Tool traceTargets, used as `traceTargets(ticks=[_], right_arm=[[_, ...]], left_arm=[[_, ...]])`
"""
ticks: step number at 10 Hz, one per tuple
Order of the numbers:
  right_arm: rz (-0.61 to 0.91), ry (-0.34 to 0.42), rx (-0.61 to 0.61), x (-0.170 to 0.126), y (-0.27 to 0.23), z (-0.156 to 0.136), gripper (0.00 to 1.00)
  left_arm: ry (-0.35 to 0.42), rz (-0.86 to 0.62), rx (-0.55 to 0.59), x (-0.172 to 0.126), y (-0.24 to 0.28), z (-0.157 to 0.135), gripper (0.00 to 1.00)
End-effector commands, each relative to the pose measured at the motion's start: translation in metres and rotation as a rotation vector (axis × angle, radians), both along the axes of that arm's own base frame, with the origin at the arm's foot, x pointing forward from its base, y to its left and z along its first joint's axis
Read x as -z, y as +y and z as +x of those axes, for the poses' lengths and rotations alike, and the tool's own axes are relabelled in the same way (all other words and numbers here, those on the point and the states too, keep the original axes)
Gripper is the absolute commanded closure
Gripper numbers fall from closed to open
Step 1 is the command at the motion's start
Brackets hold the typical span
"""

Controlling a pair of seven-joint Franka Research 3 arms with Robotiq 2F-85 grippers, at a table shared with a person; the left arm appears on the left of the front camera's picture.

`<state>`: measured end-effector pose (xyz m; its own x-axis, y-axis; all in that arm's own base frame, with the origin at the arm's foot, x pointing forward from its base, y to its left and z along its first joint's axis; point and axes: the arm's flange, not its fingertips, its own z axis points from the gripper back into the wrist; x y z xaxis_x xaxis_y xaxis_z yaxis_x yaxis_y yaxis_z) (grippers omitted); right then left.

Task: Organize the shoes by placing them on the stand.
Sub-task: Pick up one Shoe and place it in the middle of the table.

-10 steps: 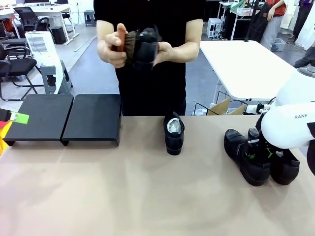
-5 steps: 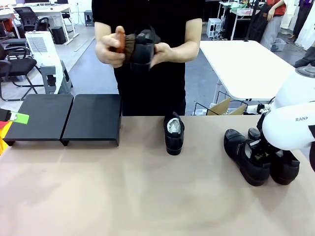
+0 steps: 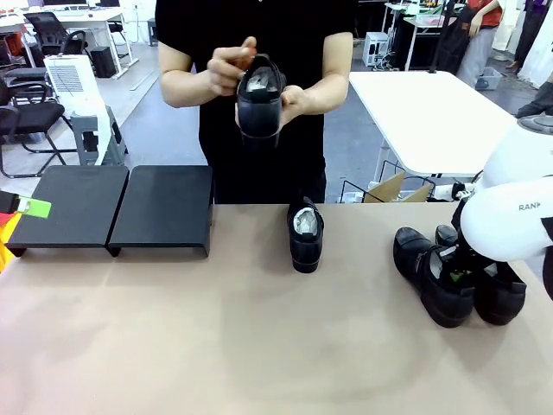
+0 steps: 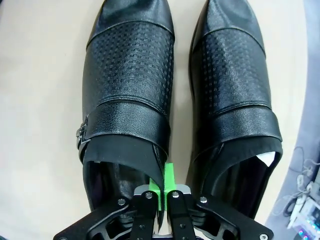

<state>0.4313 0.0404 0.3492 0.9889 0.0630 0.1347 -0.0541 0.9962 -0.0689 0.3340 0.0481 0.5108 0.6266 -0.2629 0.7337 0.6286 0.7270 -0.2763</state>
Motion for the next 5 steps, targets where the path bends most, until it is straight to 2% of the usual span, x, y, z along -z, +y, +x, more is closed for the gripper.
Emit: traceTargets(ticks=[1, 3, 5], right_arm=[[-0.023, 0.021, 0.038, -0.022, 0.010, -0.010, 1.00], [-0.019, -0.035, 0.000, -0.076, 0.024, -0.048, 1.00], [-0.003, -0.126, -0.020, -0.119, 0.038, -0.087, 1.00]], left_arm=[[-0.010, -0.009, 0.015, -0.001, 0.001, 0.002, 0.00], [-0.010, -0.009, 0.015, -0.001, 0.001, 0.002, 0.00], [-0.010, -0.009, 0.015, -0.001, 0.001, 0.002, 0.00]])
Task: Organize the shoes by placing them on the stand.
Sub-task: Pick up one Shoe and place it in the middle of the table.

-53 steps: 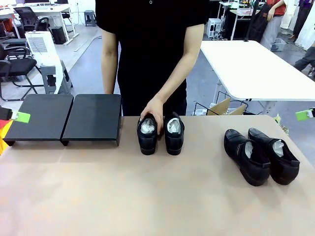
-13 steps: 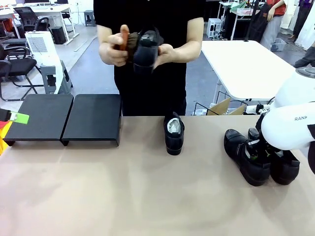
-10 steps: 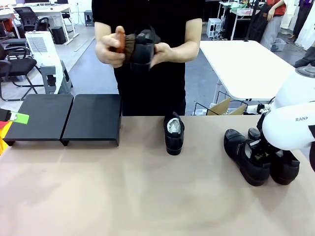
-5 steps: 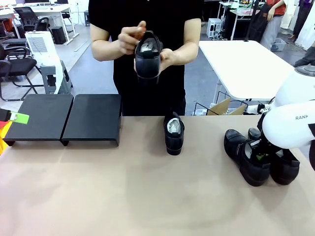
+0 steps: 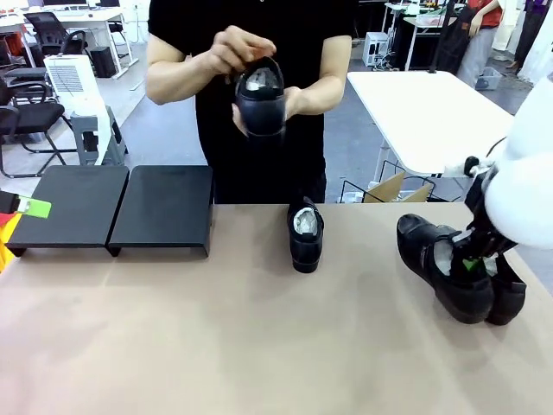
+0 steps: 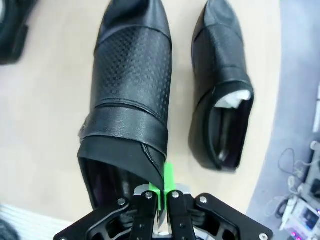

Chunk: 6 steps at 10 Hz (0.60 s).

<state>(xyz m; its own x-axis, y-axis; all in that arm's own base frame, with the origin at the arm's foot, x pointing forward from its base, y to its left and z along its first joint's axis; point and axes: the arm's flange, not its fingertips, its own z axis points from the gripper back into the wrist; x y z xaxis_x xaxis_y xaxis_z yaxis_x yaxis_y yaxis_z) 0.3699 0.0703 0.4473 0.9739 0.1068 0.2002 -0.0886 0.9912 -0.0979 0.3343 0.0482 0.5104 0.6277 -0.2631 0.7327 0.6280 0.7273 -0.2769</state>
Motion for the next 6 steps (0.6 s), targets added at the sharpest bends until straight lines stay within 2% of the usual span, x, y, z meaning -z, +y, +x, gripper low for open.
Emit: traceTargets(ticks=[1, 2, 3, 6], right_arm=[[0.045, -0.085, 0.001, -0.032, 0.014, -0.039, 1.00], [0.067, -0.058, -0.076, -0.038, 0.022, -0.051, 1.00], [0.013, -0.043, -0.014, -0.027, 0.009, -0.019, 1.00], [0.013, -0.043, -0.014, -0.027, 0.009, -0.019, 1.00]], left_arm=[[-0.012, -0.010, 0.015, -0.001, 0.001, 0.002, 0.00], [-0.012, -0.010, 0.015, -0.001, 0.001, 0.002, 0.00], [-0.012, -0.010, 0.015, -0.001, 0.001, 0.002, 0.00], [-0.012, -0.010, 0.015, -0.001, 0.001, 0.002, 0.00]])
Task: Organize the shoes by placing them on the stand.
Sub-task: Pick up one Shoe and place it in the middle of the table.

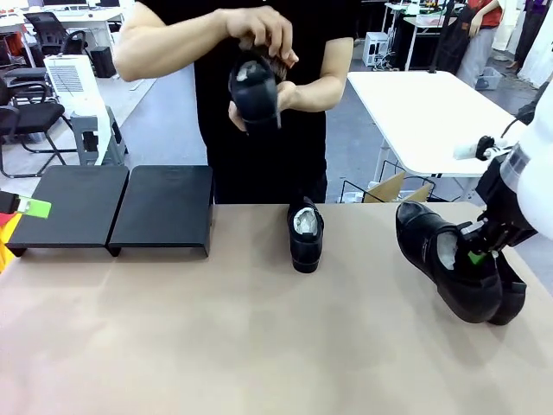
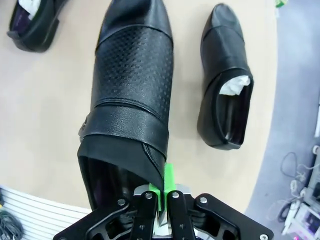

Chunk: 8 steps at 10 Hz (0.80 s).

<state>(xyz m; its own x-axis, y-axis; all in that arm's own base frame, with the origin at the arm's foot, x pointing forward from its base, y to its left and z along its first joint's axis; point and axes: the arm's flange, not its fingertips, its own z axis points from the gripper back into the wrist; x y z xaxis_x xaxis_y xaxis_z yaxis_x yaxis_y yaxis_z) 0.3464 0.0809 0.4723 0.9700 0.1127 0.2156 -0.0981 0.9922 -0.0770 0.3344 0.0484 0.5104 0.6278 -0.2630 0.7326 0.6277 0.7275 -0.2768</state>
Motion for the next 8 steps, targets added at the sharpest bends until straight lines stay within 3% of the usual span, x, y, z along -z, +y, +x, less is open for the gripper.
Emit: traceTargets(ticks=[1, 3, 6, 8], right_arm=[[0.002, -0.013, -0.008, -0.007, 0.003, -0.005, 1.00], [0.090, 0.043, -0.023, -0.006, 0.058, -0.031, 1.00], [0.250, 0.136, 0.032, -0.010, 0.098, -0.071, 1.00], [0.327, 0.146, 0.047, 0.006, 0.137, -0.080, 1.00]], left_arm=[[-0.012, -0.010, 0.015, -0.001, 0.001, 0.002, 0.00], [-0.012, -0.010, 0.015, -0.001, 0.001, 0.002, 0.00], [-0.012, -0.010, 0.015, -0.001, 0.001, 0.002, 0.00], [-0.012, -0.010, 0.015, -0.001, 0.001, 0.002, 0.00]])
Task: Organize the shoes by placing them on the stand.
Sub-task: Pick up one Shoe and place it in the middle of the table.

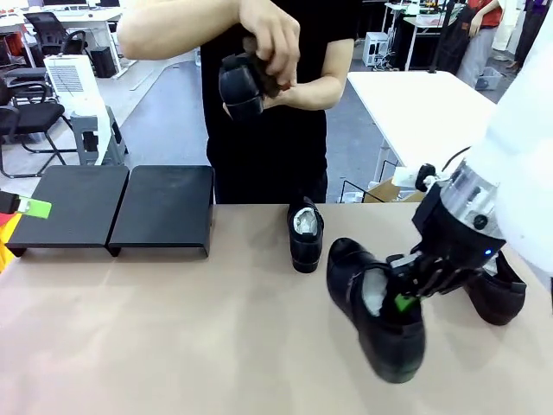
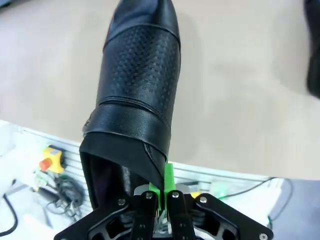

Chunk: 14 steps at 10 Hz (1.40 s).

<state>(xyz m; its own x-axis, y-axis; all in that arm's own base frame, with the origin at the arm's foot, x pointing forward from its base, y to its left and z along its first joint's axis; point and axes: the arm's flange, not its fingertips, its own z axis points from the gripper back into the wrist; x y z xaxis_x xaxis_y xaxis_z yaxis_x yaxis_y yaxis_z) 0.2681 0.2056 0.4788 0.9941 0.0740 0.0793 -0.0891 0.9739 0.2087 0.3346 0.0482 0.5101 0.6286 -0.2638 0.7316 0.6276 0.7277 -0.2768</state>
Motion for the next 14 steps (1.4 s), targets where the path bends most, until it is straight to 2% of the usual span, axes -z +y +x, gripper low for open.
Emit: traceTargets(ticks=[1, 3, 5, 6, 9, 14], right_arm=[[0.065, 0.002, 0.087, 0.024, 0.032, -0.004, 1.00], [0.085, 0.007, 0.101, 0.041, 0.057, -0.007, 1.00], [0.099, -0.042, 0.131, 0.067, 0.079, -0.009, 1.00], [0.093, -0.040, 0.128, 0.079, 0.086, -0.007, 1.00], [0.076, -0.046, 0.127, 0.114, 0.098, -0.001, 1.00], [0.089, -0.053, 0.131, 0.155, 0.098, 0.015, 1.00]], left_arm=[[-0.013, -0.011, 0.015, -0.001, 0.001, 0.001, 0.00], [-0.013, -0.011, 0.015, -0.001, 0.001, 0.001, 0.00], [-0.013, -0.011, 0.015, -0.001, 0.001, 0.001, 0.00], [-0.013, -0.011, 0.015, -0.001, 0.001, 0.001, 0.00], [-0.013, -0.011, 0.015, -0.001, 0.001, 0.001, 0.00], [-0.013, -0.011, 0.015, -0.001, 0.001, 0.001, 0.00]])
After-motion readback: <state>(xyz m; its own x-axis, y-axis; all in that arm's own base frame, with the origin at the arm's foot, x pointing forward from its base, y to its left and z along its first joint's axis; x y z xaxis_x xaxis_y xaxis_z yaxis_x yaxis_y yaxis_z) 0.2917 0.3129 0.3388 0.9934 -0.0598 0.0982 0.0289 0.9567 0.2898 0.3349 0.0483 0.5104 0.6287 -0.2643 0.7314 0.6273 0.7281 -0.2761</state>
